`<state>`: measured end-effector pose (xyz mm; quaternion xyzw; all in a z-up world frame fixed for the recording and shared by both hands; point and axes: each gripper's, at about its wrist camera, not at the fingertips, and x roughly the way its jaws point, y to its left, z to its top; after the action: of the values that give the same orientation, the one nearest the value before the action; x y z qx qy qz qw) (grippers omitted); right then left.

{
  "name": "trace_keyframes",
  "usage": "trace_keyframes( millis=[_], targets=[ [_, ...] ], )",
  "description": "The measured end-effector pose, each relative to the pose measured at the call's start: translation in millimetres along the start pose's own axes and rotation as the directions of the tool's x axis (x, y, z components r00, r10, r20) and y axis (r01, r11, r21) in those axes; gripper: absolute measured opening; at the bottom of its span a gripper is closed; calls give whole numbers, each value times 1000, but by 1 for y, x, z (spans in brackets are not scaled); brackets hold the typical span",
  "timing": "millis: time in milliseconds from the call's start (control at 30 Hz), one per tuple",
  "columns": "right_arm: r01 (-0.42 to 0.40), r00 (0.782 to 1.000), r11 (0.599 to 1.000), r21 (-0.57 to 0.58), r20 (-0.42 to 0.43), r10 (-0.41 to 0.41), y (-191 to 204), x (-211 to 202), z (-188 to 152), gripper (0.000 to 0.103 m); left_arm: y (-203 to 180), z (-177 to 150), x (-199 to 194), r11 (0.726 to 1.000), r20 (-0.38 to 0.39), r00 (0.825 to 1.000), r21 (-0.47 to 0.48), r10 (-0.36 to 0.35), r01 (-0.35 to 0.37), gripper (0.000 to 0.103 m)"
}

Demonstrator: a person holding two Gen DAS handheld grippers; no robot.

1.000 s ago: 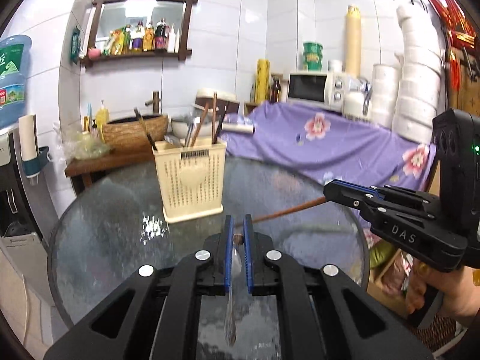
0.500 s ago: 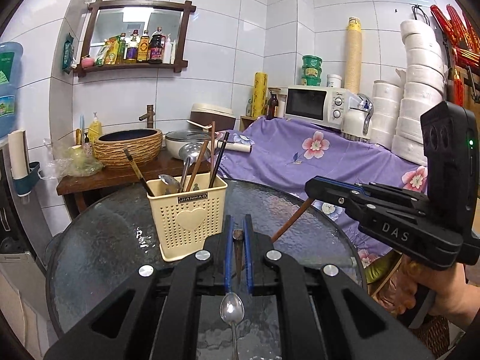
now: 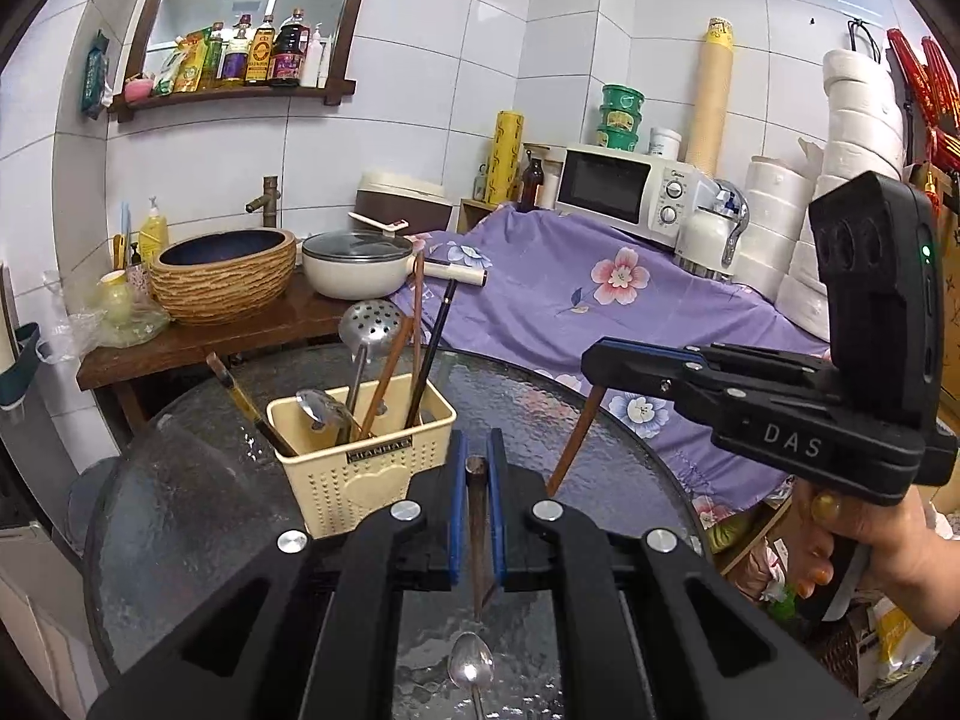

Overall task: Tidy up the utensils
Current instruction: 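Carry both wooden chopsticks over the holder and lower them in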

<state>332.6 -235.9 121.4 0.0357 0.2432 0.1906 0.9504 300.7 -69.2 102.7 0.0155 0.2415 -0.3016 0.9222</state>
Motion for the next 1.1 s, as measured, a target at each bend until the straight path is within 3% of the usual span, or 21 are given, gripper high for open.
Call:
trace_keyframes(
  millis=[167,433,567,667,867,1100],
  targets=[
    [-2,1000,1000,-18,-4,2,1,2,24,8,8,23,-11,1000,21,1000,11,9,-9,7],
    [-5,999,999,-52,43,8,9,-14,93,8,27,87,-52,1000,119,993,-6,14,-14,7],
    [20,996,998,-63,92,-14,11,-24,130,8,31,116,-68,999,174,984,5,43,-45,7],
    [39,991,997,-61,127,-31,10,-25,151,8,33,131,-70,994,211,972,22,102,-109,7],
    [89,985,995,-54,153,-79,5,-5,168,8,46,138,-52,986,207,965,12,161,-167,7],
    [89,984,996,-4,154,-88,-8,24,161,8,57,126,-26,980,195,961,-6,198,-201,7]
  ],
)
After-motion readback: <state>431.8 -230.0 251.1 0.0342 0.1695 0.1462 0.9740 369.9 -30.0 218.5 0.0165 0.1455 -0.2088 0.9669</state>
